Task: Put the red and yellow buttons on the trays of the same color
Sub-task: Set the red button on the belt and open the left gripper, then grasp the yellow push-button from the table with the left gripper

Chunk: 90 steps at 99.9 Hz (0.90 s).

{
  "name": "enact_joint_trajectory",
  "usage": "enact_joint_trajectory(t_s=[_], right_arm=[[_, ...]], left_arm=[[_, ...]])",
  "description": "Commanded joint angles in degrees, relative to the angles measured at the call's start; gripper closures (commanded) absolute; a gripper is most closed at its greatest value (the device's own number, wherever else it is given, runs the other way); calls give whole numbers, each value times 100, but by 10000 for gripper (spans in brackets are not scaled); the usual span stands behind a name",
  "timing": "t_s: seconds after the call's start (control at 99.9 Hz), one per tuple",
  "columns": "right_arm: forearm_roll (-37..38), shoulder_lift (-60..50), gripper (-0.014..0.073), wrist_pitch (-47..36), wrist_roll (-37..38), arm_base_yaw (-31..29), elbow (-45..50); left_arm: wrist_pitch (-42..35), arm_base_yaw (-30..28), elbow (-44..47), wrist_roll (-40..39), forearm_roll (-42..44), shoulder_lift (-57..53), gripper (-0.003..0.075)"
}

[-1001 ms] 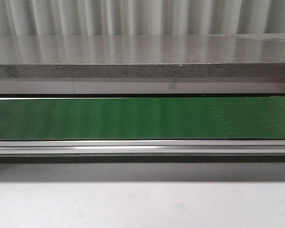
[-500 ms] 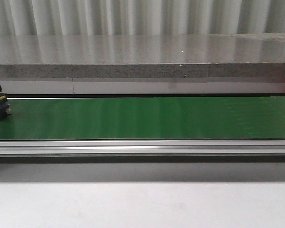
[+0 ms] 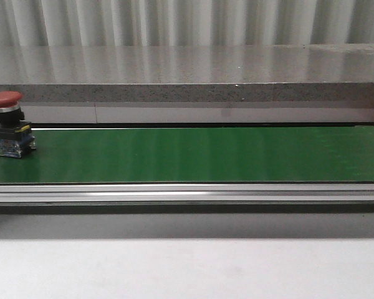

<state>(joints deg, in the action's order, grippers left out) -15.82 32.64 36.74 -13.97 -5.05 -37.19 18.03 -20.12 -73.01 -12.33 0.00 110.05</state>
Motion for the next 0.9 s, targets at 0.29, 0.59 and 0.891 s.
enact_joint_trajectory(t_s=[0.29, 0.59, 0.891], right_arm=[[-74, 0, 661, -339, -41, 1, -153], [-74, 0, 661, -339, -41, 1, -153], [-74, 0, 661, -339, -41, 1, -153]], left_arm=[[-63, -12, -442, -5, 0, 130, 258], [319, -12, -489, -5, 0, -207, 741], [1055, 58, -478, -5, 0, -1514, 740]])
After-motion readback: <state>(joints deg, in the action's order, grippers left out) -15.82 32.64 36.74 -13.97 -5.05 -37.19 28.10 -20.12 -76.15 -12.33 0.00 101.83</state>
